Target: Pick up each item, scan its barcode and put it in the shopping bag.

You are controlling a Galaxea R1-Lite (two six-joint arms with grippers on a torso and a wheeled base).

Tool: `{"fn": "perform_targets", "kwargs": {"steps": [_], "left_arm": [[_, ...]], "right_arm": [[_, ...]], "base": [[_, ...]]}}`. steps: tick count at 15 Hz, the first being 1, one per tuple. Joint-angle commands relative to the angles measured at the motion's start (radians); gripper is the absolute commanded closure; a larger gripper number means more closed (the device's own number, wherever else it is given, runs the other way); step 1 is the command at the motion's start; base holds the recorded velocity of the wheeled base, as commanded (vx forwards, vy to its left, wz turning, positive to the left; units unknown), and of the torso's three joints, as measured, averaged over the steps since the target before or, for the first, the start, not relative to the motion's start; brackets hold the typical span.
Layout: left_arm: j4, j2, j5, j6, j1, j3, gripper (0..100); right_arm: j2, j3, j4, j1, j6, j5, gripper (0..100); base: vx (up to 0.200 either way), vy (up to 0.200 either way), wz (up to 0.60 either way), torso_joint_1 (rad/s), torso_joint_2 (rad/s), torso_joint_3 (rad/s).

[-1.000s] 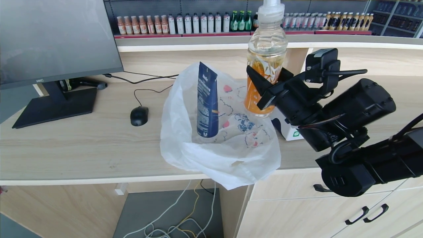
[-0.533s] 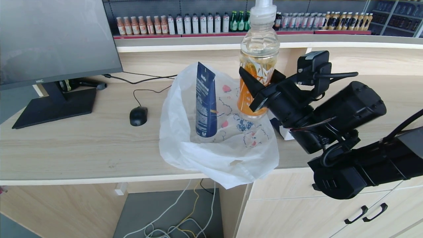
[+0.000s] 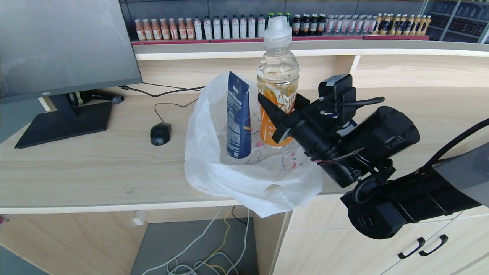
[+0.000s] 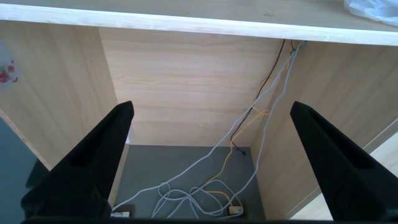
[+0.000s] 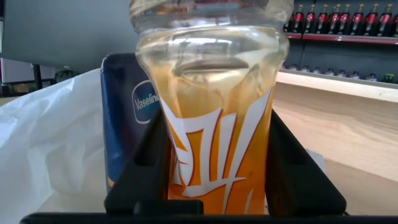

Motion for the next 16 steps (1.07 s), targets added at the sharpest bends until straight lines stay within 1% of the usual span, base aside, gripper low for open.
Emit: {"fn": "perform_targets", "kwargs": {"steps": [1, 13, 16], "left_arm": [[0.000, 0.000, 0.000, 0.000, 0.000, 0.000, 0], [0.000, 0.000, 0.000, 0.000, 0.001, 0.000, 0], [0.000, 0.000, 0.000, 0.000, 0.000, 0.000, 0]], "right_arm": [[0.021, 0.000, -0.001, 0.003, -0.001, 0.000, 100], [0.078, 0.003, -0.001, 0.000, 0.001, -0.002, 100], [0.093, 0.020, -0.001, -0.043, 0.001, -0.002, 100]], "base": [[0.000, 0.000, 0.00, 0.000, 0.00, 0.000], [0.000, 0.000, 0.00, 0.000, 0.00, 0.000], [0.000, 0.000, 0.00, 0.000, 0.00, 0.000]]}}
